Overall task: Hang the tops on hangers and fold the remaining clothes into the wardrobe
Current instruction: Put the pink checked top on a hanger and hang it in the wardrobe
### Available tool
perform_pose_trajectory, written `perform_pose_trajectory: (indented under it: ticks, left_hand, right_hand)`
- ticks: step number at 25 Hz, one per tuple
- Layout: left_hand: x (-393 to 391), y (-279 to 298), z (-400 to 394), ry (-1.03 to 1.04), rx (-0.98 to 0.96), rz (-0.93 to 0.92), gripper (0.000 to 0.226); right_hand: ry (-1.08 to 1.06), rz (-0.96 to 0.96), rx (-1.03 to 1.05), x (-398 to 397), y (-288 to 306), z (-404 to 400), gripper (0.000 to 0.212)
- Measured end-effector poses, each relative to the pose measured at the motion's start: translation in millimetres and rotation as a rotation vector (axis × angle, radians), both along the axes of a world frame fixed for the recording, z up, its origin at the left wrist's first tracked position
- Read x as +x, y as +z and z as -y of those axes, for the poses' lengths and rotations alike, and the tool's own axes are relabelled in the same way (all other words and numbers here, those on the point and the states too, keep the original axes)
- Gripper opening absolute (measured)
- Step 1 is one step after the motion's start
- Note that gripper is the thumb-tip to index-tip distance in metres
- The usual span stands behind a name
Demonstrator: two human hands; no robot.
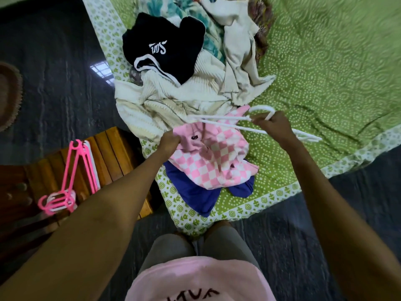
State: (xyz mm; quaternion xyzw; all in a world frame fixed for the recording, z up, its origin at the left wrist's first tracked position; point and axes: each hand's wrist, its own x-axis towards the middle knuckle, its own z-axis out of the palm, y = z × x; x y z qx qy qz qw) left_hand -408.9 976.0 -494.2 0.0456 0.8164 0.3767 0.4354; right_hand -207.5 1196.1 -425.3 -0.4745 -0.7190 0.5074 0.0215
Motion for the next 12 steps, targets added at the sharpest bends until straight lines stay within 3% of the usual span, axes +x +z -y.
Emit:
perform_pose_trajectory:
  ticks: [2,5,8,12]
  left_hand:
    - [5,10,6,0.018,-0.035,-0.005,0.008]
    - [14,29,18,0.013,-0.094,-0.057,0.033]
    - [14,40,24,0.023,-0.151,-0.169,0.028]
    - [9,49,31,-0.168,-0.098,-0.263,0.025]
  right_hand:
    - [0.004,0.050,0.050,9,11,13,0.014]
    - [-0.029,0.027,0.034,22,28,31,0.012]
    - [-0.026,0.029,0.036,33,39,41,0.013]
    - [0.048,0.026,-0.031,37,47,43,0.010]
